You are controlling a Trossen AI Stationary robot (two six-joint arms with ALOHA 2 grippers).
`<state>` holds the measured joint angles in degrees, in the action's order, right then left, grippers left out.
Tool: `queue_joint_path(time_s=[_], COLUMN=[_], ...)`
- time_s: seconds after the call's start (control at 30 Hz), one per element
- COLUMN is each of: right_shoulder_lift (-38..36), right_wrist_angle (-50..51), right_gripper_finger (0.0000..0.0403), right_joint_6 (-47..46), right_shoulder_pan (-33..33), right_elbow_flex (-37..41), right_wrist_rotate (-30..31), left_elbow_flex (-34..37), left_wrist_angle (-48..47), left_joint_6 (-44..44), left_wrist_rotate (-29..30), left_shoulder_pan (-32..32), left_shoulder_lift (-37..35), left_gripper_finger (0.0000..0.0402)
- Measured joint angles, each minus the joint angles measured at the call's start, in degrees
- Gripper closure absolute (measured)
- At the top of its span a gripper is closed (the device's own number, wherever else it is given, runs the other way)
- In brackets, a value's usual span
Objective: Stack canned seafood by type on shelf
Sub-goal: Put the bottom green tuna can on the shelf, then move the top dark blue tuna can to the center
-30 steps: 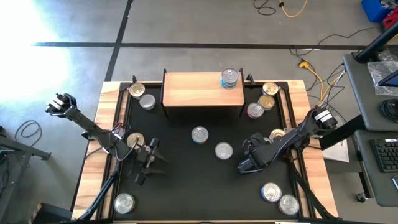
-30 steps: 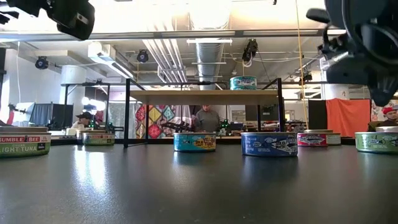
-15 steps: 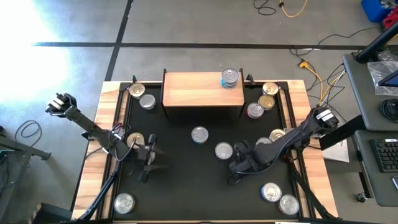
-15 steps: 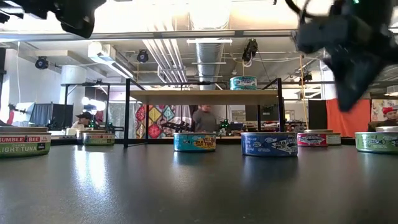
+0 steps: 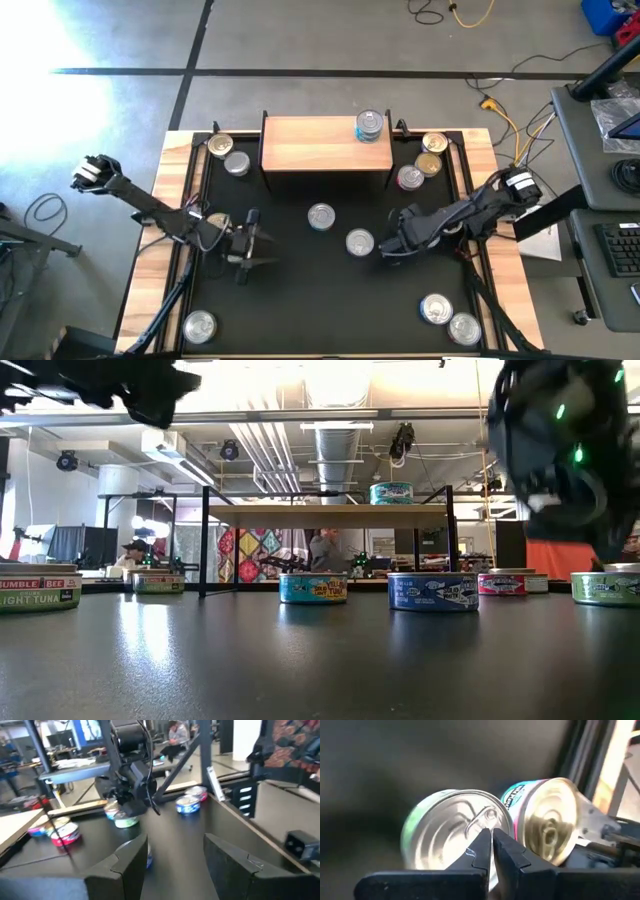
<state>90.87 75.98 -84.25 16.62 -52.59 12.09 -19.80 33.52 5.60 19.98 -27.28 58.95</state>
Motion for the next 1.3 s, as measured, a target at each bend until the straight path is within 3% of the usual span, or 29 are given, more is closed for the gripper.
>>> queue_joint_path(time_s=[0.17,0.27,0.37,0.5,0.9,1.1,1.3], right_shoulder_lift=[-0.37,-0.31,-0.62,-2.77,-2.06,-0.81,3.08], right_wrist_angle=[-8.14,-13.26,-9.04,-6.68,-12.93,-18.14,-33.07], right_gripper_finger=[0.039,0.039,0.039,0.039,0.039,0.039,0.039], right_joint_6=[4.61,6.82,7.01,7.54,14.86,16.55,23.93], right_shoulder_pan=[-1.75,0.17,1.87,1.93,-1.44,-4.9,-5.94], right_elbow_flex=[3.07,-1.86,-7.09,-11.55,-7.89,-5.36,-4.48], right_wrist_rotate=[-5.07,-6.25,-1.27,4.93,15.75,13.95,9.01], left_elbow_flex=[-0.02,0.03,0.14,-0.72,-7.01,-7.21,-8.61], left_wrist_angle=[0.48,0.48,-0.25,0.39,-2.98,-1.11,0.34], left_joint_6=[-1.79,-2.45,-3.2,-5.19,-11.43,-16.38,-18.43], left_wrist_rotate=[-0.06,-4.9,-9.85,-10.03,-12.04,-12.02,-12.01], left_shoulder_pan=[2.69,3.45,3.85,4.41,4.47,4.47,4.0], left_shoulder_lift=[1.81,3.55,7.65,13.65,22.25,24.14,28.94], left_gripper_finger=[0.0225,0.0225,0.0225,0.0225,0.0225,0.0219,0.0169])
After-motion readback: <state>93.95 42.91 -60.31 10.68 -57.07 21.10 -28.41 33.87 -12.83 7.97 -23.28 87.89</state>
